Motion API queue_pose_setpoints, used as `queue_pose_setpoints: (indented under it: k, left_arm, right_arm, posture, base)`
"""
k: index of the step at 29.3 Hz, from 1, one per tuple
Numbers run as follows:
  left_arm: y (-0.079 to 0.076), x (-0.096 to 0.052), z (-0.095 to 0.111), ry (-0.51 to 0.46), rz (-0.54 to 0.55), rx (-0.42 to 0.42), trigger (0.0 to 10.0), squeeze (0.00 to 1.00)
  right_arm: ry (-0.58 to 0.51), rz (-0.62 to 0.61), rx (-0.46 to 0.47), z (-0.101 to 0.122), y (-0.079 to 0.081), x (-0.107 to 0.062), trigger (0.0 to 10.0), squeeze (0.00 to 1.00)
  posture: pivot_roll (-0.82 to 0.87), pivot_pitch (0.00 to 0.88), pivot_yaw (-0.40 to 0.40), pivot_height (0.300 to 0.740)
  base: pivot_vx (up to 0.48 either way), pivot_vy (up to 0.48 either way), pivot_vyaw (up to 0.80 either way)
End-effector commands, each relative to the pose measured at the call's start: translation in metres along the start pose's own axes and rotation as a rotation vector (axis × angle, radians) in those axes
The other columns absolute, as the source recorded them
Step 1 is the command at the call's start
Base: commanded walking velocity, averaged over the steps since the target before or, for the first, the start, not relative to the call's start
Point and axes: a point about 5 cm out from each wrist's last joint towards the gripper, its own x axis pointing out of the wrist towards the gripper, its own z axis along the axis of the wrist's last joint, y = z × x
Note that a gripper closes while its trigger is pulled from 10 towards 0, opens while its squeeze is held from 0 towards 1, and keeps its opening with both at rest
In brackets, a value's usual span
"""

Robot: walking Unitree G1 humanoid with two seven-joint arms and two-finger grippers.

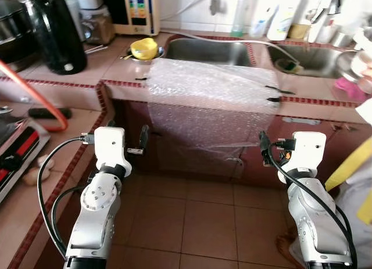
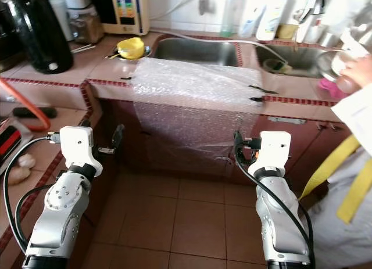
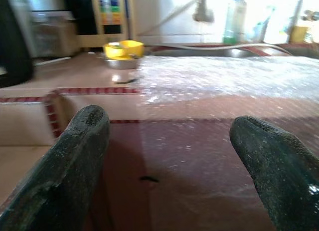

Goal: Kitchen organization

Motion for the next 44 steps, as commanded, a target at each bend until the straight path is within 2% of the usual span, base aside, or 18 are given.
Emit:
queue_pose_setpoints:
  k: [1, 5, 10, 13, 17, 19, 21, 23, 27, 30, 36, 38, 39, 44]
  left_arm:
    - [0.001, 0.001, 0.005, -0.018, 0.025, 0.021, 10.0, 0.0]
    - [0.003, 0.001, 0.006, -0.021, 0.057, 0.024, 10.0, 0.0]
    - [0.008, 0.002, 0.008, -0.026, 0.104, -0.002, 10.0, 0.0]
    - [0.008, 0.003, 0.009, -0.03, 0.102, 0.005, 10.0, 0.0]
    - [0.007, 0.004, 0.01, -0.033, 0.094, 0.011, 10.0, 0.0]
    - [0.006, 0.004, 0.011, -0.037, 0.083, -0.002, 10.0, 0.0]
    - [0.005, 0.004, 0.01, -0.034, 0.075, -0.011, 10.0, 0.0]
    - [0.005, 0.004, 0.01, -0.033, 0.072, -0.019, 10.0, 0.0]
    - [0.004, 0.004, 0.01, -0.031, 0.069, -0.024, 10.0, 0.0]
    - [0.002, 0.004, 0.009, -0.029, 0.061, -0.032, 10.0, 0.0]
    - [0.001, 0.004, 0.009, -0.03, 0.049, -0.033, 10.0, 0.0]
    - [0.001, 0.004, 0.009, -0.03, 0.046, -0.035, 10.0, 0.0]
    - [0.0, 0.005, 0.009, -0.03, 0.044, -0.036, 10.0, 0.0]
    - [-0.001, 0.005, 0.008, -0.029, 0.034, -0.042, 10.0, 0.0]
  right_arm:
    - [-0.033, 0.004, 0.007, 0.008, -0.002, 0.0, 10.0, 0.0]
    - [-0.006, 0.015, 0.006, 0.005, 0.0, 0.002, 10.0, 0.0]
    - [-0.015, 0.068, -0.067, 0.009, 0.008, 0.004, 10.0, 0.0]
    - [-0.024, 0.098, 0.03, 0.011, 0.018, 0.006, 10.0, 0.0]
    - [-0.049, 0.056, -0.019, 0.014, 0.019, 0.007, 10.0, 0.0]
    - [-0.042, 0.069, 0.019, 0.013, 0.02, 0.006, 10.0, 0.0]
    - [-0.025, 0.056, -0.01, 0.012, 0.018, 0.005, 10.0, 0.0]
    - [-0.021, 0.094, 0.002, 0.011, 0.017, 0.004, 10.0, 0.0]
    - [-0.04, 0.087, 0.008, 0.012, 0.015, 0.004, 10.0, 0.0]
    - [-0.064, 0.118, -0.003, 0.016, 0.019, 0.006, 10.0, 0.0]
    - [-0.073, 0.089, -0.046, 0.016, 0.019, 0.006, 10.0, 0.0]
    - [-0.07, 0.077, -0.004, 0.015, 0.019, 0.006, 10.0, 0.0]
    - [-0.067, 0.084, 0.047, 0.014, 0.019, 0.006, 10.0, 0.0]
    - [-0.073, 0.089, 0.025, 0.014, 0.021, 0.007, 10.0, 0.0]
  posture:
    - [0.01, 0.0, -0.021, 0.74]
    - [0.01, 0.0, -0.021, 0.74]
    - [0.01, 0.0, -0.019, 0.74]
    - [0.01, 0.0, -0.017, 0.74]
    - [0.01, 0.0, -0.014, 0.74]
    - [0.01, 0.0, -0.015, 0.74]
    - [0.01, 0.0, -0.016, 0.74]
    - [0.01, 0.0, -0.018, 0.74]
    - [0.01, 0.0, -0.019, 0.74]
    - [0.01, 0.0, -0.019, 0.74]
    - [0.01, 0.0, -0.017, 0.74]
    - [0.01, 0.0, -0.017, 0.74]
    - [0.01, 0.0, -0.017, 0.74]
    - [0.01, 0.0, -0.018, 0.74]
  base:
    - [0.0, 0.0, 0.0]
    - [0.0, 0.0, 0.0]
    - [0.0, 0.0, 0.0]
    - [0.0, 0.0, 0.0]
    - [0.0, 0.0, 0.0]
    - [0.0, 0.0, 0.0]
    - [0.0, 0.0, 0.0]
    - [0.259, 0.0, 0.0]
    - [0.3, 0.0, 0.0]
    - [0.351, 0.0, 0.0]
    - [0.401, 0.0, 0.0]
    - [0.424, 0.0, 0.0]
    - [0.428, 0.0, 0.0]
    - [0.434, 0.0, 0.0]
